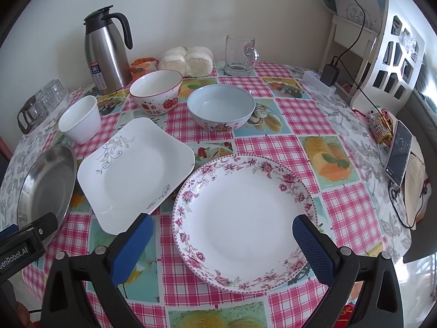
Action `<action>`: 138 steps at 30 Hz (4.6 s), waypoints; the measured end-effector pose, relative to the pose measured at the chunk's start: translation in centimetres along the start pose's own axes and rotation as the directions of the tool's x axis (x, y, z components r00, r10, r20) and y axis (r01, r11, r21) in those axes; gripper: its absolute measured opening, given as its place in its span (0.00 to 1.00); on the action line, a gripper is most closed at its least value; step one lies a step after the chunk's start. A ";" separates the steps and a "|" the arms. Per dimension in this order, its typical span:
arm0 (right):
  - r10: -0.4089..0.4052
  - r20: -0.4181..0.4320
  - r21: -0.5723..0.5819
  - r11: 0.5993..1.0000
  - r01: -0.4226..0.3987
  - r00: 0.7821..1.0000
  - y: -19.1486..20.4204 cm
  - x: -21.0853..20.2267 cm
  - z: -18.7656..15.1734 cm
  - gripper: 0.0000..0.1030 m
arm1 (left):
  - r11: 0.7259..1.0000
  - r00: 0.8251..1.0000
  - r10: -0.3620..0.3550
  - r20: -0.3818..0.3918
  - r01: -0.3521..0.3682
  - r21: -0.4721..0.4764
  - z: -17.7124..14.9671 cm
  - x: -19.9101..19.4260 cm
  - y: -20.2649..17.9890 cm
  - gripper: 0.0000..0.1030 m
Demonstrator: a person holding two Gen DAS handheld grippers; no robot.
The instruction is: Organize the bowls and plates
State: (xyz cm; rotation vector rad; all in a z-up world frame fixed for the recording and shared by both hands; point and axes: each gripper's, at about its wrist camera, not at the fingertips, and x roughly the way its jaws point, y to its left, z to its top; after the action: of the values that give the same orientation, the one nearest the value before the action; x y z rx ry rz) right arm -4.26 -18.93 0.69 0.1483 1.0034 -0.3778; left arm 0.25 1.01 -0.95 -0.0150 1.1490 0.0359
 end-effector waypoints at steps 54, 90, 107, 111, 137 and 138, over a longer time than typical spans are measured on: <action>0.459 -0.116 -0.098 0.877 -0.470 0.881 18.5 4.5 -2.0 0.87 | 0.821 0.997 -0.059 -0.049 0.020 -0.570 2.2 9.5 20.7 0.92; 0.483 -0.153 -0.043 0.868 -0.494 0.862 21.0 9.6 0.4 0.20 | 0.877 0.995 0.048 0.088 0.001 -0.481 5.5 11.9 22.2 0.34; 0.554 -0.161 -0.052 0.821 -0.568 0.816 20.9 8.7 0.4 0.16 | 0.889 0.996 0.041 0.080 0.000 -0.458 5.1 11.3 22.5 0.28; 0.568 -0.121 -0.083 0.811 -0.579 0.814 20.2 7.0 1.3 0.16 | 0.896 0.996 0.013 0.089 0.028 -0.444 5.2 10.9 21.9 0.26; 0.596 0.016 -0.090 0.801 -0.592 0.803 15.4 2.8 3.8 0.17 | 0.910 0.960 -0.033 0.278 0.144 -0.388 6.4 4.0 17.9 0.21; 0.595 0.020 -0.081 0.802 -0.592 0.803 14.9 2.8 3.9 0.17 | 0.913 0.958 -0.043 0.283 0.152 -0.378 6.5 3.8 17.5 0.21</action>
State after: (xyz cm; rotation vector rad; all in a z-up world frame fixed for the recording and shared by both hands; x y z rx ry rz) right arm 5.78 -6.95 -0.36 0.3793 0.8717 0.2350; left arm 7.09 18.73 -1.63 -0.4192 0.8505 0.1769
